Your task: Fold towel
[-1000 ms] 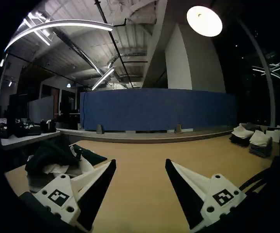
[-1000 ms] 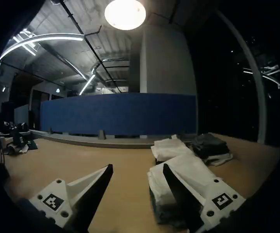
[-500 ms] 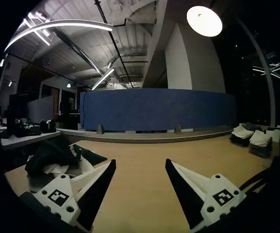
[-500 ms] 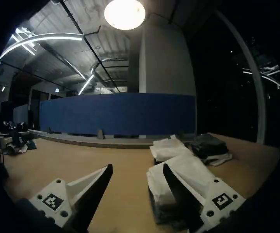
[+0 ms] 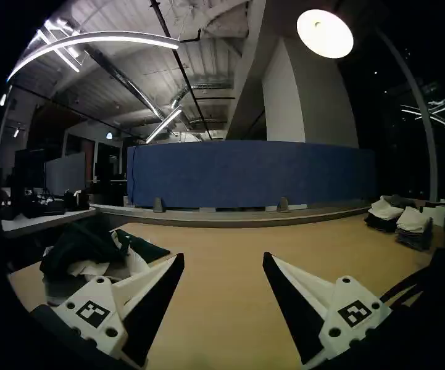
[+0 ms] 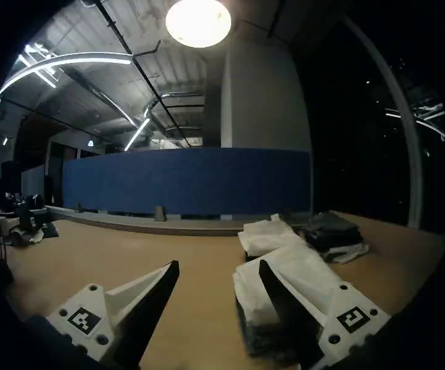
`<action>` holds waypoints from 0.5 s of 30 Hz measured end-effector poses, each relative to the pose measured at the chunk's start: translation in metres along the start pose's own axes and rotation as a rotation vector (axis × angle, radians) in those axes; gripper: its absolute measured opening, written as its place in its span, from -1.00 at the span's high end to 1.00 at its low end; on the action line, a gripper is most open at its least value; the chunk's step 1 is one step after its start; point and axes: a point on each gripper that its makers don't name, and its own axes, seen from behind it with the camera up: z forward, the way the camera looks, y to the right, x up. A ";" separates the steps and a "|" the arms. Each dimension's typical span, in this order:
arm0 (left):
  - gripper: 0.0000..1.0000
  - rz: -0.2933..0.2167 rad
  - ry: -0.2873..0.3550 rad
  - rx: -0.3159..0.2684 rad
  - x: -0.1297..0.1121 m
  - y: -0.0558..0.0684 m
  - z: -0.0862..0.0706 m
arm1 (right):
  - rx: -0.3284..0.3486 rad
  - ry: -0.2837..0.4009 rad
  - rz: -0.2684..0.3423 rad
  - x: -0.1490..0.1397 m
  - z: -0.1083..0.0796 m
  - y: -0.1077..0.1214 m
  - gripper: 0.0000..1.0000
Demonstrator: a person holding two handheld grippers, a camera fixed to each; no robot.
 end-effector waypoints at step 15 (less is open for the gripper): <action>-0.89 0.000 0.000 0.000 0.000 0.000 0.000 | 0.000 0.000 0.000 0.000 0.001 0.001 -1.00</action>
